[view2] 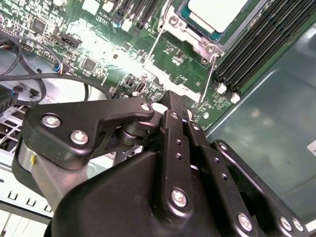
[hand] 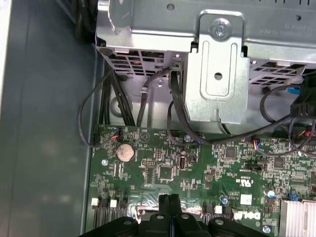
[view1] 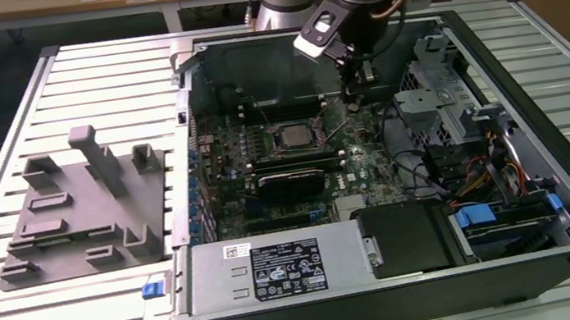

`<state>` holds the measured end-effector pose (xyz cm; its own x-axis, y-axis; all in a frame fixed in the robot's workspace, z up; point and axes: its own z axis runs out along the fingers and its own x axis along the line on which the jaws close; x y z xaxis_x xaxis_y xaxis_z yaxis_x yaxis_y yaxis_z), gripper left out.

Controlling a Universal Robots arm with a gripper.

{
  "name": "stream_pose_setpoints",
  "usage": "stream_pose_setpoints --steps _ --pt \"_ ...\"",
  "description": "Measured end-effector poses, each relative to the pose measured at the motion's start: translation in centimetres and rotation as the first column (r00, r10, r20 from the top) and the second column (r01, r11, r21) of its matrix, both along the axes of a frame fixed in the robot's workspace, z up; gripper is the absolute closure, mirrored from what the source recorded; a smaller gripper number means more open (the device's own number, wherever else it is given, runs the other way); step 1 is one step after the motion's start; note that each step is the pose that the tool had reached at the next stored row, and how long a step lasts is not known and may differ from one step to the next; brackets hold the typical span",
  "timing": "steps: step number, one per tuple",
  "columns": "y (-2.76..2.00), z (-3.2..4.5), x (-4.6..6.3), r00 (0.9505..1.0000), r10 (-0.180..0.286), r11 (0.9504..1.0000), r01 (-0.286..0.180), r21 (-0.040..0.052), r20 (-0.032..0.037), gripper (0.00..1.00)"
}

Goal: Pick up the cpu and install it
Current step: 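Close the cpu cover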

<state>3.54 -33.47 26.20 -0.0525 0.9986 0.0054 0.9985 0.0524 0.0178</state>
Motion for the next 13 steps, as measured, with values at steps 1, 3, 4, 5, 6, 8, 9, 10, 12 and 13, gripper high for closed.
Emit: stream_pose_setpoints --steps 1,3,4,5,6,8,9,10,12,13 --pt "0.00 -0.03 0.07 1.0000 0.000 1.0000 0.000 0.0001 0.0000 0.89" --pt "0.00 -0.10 0.18 1.0000 0.000 1.0000 0.000 -0.0002 -0.0001 0.89" --pt "0.00 -0.14 0.26 1.0000 0.000 1.0000 0.000 -0.0006 -0.0002 0.89" --pt "0.00 -0.17 0.36 1.0000 0.000 1.0000 0.000 -0.0012 -0.0004 0.89" --pt "0.00 -0.21 0.45 1.0000 0.000 1.0000 0.000 -0.0017 -0.0005 0.89" --pt "0.00 -0.31 0.67 1.0000 0.000 1.0000 0.000 -0.0025 -0.0008 0.89" --pt "0.00 -0.37 0.75 1.0000 0.000 1.0000 0.000 -0.0028 -0.0010 0.89" --pt "0.00 -0.45 0.82 1.0000 0.000 1.0000 0.000 -0.0030 -0.0013 0.89" --pt "0.00 -0.68 0.92 1.0000 0.000 1.0000 0.000 -0.0030 -0.0023 0.89" --pt "0.00 -0.83 0.93 1.0000 0.000 1.0000 0.000 -0.0031 -0.0028 0.89"
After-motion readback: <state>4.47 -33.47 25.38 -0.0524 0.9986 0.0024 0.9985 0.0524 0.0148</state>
